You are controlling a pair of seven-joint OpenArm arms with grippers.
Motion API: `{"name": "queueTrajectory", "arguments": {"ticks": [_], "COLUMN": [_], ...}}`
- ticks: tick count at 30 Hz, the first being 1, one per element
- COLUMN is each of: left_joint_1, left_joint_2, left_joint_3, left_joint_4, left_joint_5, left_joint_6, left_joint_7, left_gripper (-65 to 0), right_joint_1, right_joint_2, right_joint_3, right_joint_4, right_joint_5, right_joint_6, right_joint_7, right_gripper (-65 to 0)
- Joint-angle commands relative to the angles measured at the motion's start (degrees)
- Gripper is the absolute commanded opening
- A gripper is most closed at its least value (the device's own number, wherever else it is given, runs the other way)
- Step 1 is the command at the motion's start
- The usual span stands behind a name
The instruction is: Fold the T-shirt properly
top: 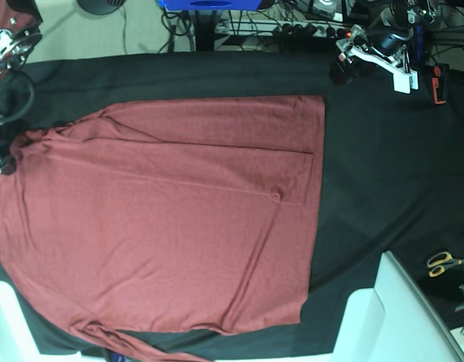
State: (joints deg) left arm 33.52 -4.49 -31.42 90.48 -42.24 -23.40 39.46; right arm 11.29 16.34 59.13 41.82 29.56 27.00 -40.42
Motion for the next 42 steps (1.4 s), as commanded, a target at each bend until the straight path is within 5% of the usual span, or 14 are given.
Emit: {"name": "queueTrajectory", "arguments": {"ticks": [1,42], "left_joint_1": [0.46,0.11], "left_joint_2": [-0.48,-0.48], "left_joint_3": [-0.27,0.08], "left_joint_4": [1.08,1.08], "left_joint_5": [-0.97,-0.97], "left_joint_6": [-0.56,-0.56], "left_joint_7": [-0.91,-0.91], "left_gripper": [-19.3,-19.3], "right_joint_1": [0.89,-5.62], "right_joint_2": [1.29,1.11], "right_joint_3": [-0.01,0.16], "right_joint_4": [0.07,-0.28], "right_joint_5": [0.64,0.55], "right_joint_6": [0.56,0.03], "right_joint_7": [0.47,0.47], "right_gripper": [-29.3,-29.4]}}
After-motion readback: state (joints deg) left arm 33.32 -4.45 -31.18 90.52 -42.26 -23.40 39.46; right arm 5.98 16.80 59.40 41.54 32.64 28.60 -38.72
